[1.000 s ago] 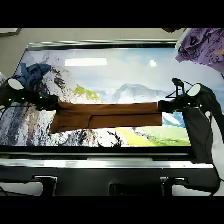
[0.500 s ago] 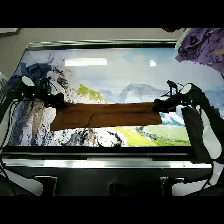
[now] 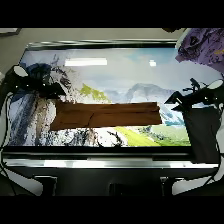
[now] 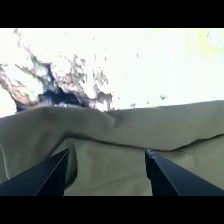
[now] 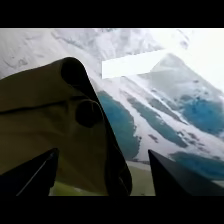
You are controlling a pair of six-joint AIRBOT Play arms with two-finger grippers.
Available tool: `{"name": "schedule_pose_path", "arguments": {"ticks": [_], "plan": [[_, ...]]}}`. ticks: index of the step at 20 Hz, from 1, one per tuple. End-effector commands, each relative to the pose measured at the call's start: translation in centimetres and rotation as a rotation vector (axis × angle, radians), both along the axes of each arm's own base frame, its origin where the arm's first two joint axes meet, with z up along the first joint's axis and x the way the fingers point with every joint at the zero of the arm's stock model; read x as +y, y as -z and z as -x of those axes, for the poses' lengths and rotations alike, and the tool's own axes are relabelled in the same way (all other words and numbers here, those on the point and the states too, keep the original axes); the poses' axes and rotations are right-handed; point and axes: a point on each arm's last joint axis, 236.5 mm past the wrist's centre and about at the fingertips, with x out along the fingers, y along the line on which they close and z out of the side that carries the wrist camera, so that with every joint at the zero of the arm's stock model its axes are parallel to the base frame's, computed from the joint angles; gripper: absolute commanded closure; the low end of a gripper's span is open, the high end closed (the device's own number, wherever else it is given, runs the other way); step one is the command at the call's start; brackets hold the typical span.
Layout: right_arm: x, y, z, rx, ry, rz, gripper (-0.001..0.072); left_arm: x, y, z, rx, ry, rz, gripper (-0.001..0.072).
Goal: Fold the clothes and pants, and hang the long-sleeved shirts on hangers.
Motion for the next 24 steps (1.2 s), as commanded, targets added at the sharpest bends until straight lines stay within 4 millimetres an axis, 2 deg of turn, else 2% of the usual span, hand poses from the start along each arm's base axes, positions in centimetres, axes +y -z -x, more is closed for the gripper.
{"name": "schedule_pose_path", "arguments": {"ticks": [1, 5, 11, 12, 13, 14, 15, 16, 17, 18, 19, 20, 22, 24], "plan": [[0.9, 1.6, 1.7, 0.056, -0.009, -0.143, 0.0044, 0.2, -2.0, -0.8, -0.037, -0.01, -0.004, 0.0151], [3.7, 3.3, 0.7, 0.053, 0.002, -0.248, 0.0047, 0.2, -2.0, -0.7, -0.034, -0.009, -0.004, 0.0151], [6.6, 5.5, -1.0, 0.031, -0.018, -0.196, 0.0058, 0.1, -2.0, -0.7, -0.033, -0.007, -0.003, 0.0151], [7.3, 5.6, -1.0, 0.032, -0.03, -0.193, 0.0136, 0.1, -2.0, -0.7, -0.033, -0.007, -0.003, 0.0151], [7.9, 5.8, -0.9, 0.035, -0.051, -0.18, 0.0246, 0.1, -2.0, -0.7, -0.033, -0.007, -0.003, 0.0151], [8.3, 6.1, -0.6, 0.043, -0.075, -0.163, 0.0364, 0.1, -2.0, -0.7, -0.033, -0.007, -0.003, 0.0151], [8.7, 6.2, -0.3, 0.048, -0.092, -0.155, 0.0515, 0.0, -2.0, -0.7, -0.033, -0.006, -0.003, 0.0152], [8.8, 6.0, -0.3, 0.046, -0.098, -0.153, 0.0618, -0.2, -2.0, -0.7, -0.033, -0.004, 0.003, 0.0155], [8.8, 5.5, -0.5, 0.041, -0.087, -0.152, 0.0682, -0.6, -2.2, -0.7, -0.034, -0.002, 0.019, 0.0206], [8.4, 4.6, -0.8, 0.028, -0.069, -0.14, 0.0682, -1.3, -2.5, -0.8, -0.041, 0.007, 0.046, 0.0345], [7.7, 3.6, -0.9, 0.021, -0.06, -0.108, 0.0683, -2.0, -2.8, -0.8, -0.048, 0.016, 0.071, 0.0578], [7.3, 2.3, -1.0, 0.017, -0.058, -0.083, 0.0683, -2.8, -3.0, -0.9, -0.051, 0.022, 0.088, 0.0692], [5.6, -0.9, -0.5, 0.023, -0.066, 0.007, 0.0683, -5.7, -2.8, -0.6, -0.037, 0.061, 0.125, 0.0693], [3.5, -3.9, 0.2, 0.029, -0.077, 0.12, 0.0683, -10.2, -1.8, 0.2, 0.014, 0.098, 0.177, 0.0693]]}}
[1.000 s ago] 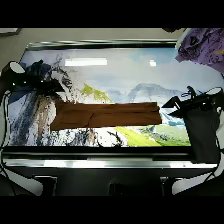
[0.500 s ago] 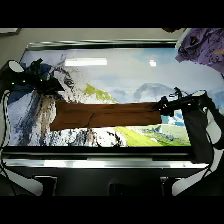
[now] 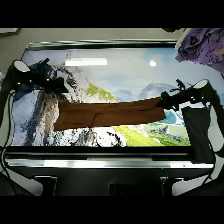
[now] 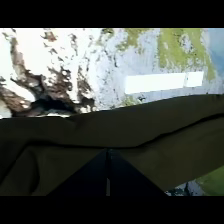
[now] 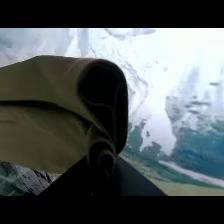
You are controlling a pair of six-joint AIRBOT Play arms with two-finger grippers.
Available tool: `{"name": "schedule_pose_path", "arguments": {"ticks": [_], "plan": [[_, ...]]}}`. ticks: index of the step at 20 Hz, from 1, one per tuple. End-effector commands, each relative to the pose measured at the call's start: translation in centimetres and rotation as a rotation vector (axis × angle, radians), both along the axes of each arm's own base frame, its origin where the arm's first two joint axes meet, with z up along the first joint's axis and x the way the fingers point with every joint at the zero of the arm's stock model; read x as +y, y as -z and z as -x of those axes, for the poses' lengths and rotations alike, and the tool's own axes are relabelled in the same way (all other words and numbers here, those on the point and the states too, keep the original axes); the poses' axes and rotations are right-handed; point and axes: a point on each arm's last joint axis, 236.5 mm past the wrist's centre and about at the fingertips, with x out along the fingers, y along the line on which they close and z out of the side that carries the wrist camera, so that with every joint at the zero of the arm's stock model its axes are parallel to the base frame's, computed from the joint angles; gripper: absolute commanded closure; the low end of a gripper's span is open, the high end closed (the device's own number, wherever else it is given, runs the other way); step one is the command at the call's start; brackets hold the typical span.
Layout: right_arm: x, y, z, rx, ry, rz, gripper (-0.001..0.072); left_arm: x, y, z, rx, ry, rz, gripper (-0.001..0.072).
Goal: Fold the clothes and pants, and hang the long-sleeved shirts on hangers.
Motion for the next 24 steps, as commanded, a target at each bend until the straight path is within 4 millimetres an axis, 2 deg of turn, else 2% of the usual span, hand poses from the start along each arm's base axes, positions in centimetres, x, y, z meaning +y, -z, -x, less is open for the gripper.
{"name": "schedule_pose_path", "arguments": {"ticks": [1, 4, 8, 11, 13, 17, 19, 21, 24], "plan": [[-3.7, -5.0, 1.6, 0.02, 0.006, 0.195, 0.0683, -7.3, 0.9, 1.2, 0.053, 0.076, 0.103, 0.0693], [-7.2, -9.1, 3.0, 0.019, 0.049, 0.367, 0.0684, -17.4, 2.9, 3.2, 0.07, 0.185, 0.184, 0.0693], [-9.1, -13.0, 5.0, 0.013, 0.116, 0.469, 0.0684, -29.7, 5.0, 6.8, 0.046, 0.236, 0.246, 0.0693], [-9.7, -14.7, 6.0, -0.001, 0.146, 0.505, 0.0684, -37.4, 5.2, 9.8, 0.053, 0.209, 0.36, 0.0694], [-9.6, -15.4, 6.2, -0.017, 0.16, 0.506, 0.0684, -41.3, 5.5, 11.8, 0.077, 0.186, 0.428, 0.0694], [-9.3, -16.6, 6.6, -0.038, 0.179, 0.499, 0.0684, -46.9, 6.2, 15.1, 0.13, 0.179, 0.52, 0.0694], [-9.0, -16.8, 6.6, -0.047, 0.178, 0.489, 0.0684, -49.0, 6.1, 15.8, 0.139, 0.193, 0.554, 0.0694], [-8.7, -16.9, 6.5, -0.051, 0.176, 0.478, 0.0684, -50.1, 6.2, 15.8, 0.164, 0.174, 0.573, 0.0694], [-8.8, -17.0, 6.2, -0.065, 0.181, 0.477, 0.0683, -49.5, 6.2, 15.3, 0.178, 0.173, 0.572, 0.0695]]}}
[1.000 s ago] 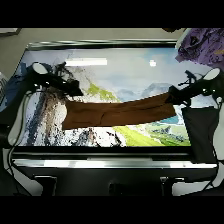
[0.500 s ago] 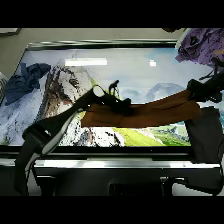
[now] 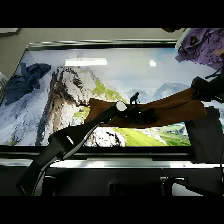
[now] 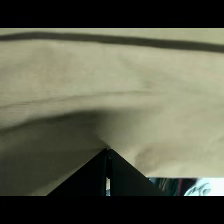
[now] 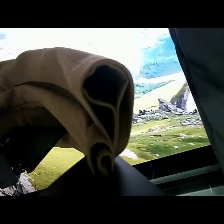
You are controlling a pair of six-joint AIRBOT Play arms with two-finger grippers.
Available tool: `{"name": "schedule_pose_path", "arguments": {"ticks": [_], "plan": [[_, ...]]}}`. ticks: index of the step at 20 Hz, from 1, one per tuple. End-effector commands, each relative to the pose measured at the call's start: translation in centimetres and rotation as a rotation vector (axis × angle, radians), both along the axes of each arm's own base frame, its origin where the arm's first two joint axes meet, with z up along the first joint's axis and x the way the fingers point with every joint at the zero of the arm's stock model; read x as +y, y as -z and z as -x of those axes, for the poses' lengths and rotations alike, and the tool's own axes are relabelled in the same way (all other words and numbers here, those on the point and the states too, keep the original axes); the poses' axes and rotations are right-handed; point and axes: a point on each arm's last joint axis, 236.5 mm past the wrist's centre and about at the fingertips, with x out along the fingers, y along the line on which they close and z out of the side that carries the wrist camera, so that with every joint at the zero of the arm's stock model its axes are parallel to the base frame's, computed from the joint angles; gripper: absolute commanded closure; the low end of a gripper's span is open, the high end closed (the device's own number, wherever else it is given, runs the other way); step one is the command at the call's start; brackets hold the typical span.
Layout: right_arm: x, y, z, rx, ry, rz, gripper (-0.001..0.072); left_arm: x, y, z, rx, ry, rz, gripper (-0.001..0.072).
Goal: Fold the clothes and pants, and hang the long-sleeved shirts on hangers.
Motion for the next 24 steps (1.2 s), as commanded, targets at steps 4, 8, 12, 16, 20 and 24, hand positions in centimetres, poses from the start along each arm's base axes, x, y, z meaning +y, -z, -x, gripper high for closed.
{"name": "schedule_pose_path", "arguments": {"ticks": [4, 8, 12, 16, 20, 24], "plan": [[1.2, -0.6, -1.0, -0.05, -0.009, -0.048, 0.0683, 4.0, -1.7, -2.7, 0.024, 0.039, -0.01, 0.0696], [6.3, -2.2, -3.2, -0.142, -0.018, -0.233, 0.0683, 14.9, -4.3, -8.0, -0.071, 0.019, -0.259, 0.0697], [14.0, -3.2, -4.8, -0.192, -0.055, -0.3, 0.0683, 30.9, -10.3, -12.4, -0.219, -0.073, -0.57, 0.0695], [24.1, -3.7, -5.7, -0.253, -0.105, -0.372, 0.0683, 43.3, -17.8, -13.7, -0.274, -0.263, -0.669, 0.0694], [33.4, -1.5, -5.2, -0.258, -0.134, -0.41, 0.0683, 50.8, -23.2, -13.7, -0.327, -0.446, -0.67, 0.0693], [39.5, 2.9, -5.0, -0.222, -0.161, -0.424, 0.0683, 54.5, -24.8, -13.4, -0.335, -0.518, -0.684, 0.0693]]}}
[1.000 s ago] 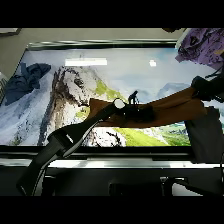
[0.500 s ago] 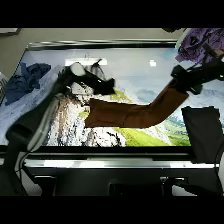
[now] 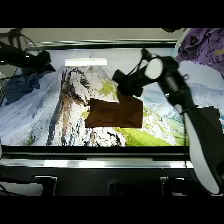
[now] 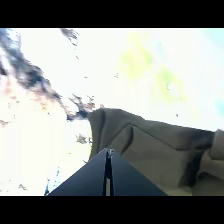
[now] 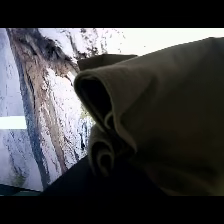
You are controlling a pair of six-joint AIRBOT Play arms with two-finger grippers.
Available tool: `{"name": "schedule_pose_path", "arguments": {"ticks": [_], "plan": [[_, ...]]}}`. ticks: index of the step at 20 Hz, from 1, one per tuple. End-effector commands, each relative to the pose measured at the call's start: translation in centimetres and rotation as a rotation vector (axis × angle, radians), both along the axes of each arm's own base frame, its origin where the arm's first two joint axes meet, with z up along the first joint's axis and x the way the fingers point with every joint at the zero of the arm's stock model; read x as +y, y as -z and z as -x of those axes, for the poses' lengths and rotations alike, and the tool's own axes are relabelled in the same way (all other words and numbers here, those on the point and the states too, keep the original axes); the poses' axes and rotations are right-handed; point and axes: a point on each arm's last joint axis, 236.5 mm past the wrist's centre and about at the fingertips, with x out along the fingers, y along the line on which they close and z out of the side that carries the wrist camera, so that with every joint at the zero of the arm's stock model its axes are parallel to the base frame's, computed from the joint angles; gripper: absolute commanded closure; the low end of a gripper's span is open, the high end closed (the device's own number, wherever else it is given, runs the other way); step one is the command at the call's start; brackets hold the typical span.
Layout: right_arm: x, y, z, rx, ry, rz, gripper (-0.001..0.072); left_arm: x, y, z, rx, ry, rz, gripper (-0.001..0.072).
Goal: Fold the clothes and pants, and hang the long-sleeved shirts on hangers.
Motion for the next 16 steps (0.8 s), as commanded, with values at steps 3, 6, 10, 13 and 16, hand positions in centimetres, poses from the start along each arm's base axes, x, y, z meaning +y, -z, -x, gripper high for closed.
{"name": "schedule_pose_path", "arguments": {"ticks": [3, 6, 10, 13, 16], "plan": [[7.7, 5.8, 0.6, 0.043, -0.033, -0.032, 0.0683, 4.7, -1.1, 0.9, -0.006, -0.065, -0.033, 0.0693], [9.2, 7.9, 1.2, 0.076, -0.051, -0.03, 0.0683, 5.1, -1.1, 0.8, -0.007, -0.073, -0.034, 0.0692], [9.9, 9.9, 0.8, 0.089, -0.045, -0.029, 0.068, 5.1, -0.9, 0.9, -0.003, -0.069, -0.036, 0.0692], [11.1, 9.0, 0.7, 0.076, -0.06, -0.089, 0.0489, 5.1, 0.0, 1.0, 0.02, -0.068, -0.034, 0.0692], [12.4, 6.4, 2.5, 0.05, -0.18, -0.142, 0.0239, 5.1, 0.5, 1.1, 0.032, -0.068, -0.033, 0.0692]]}}
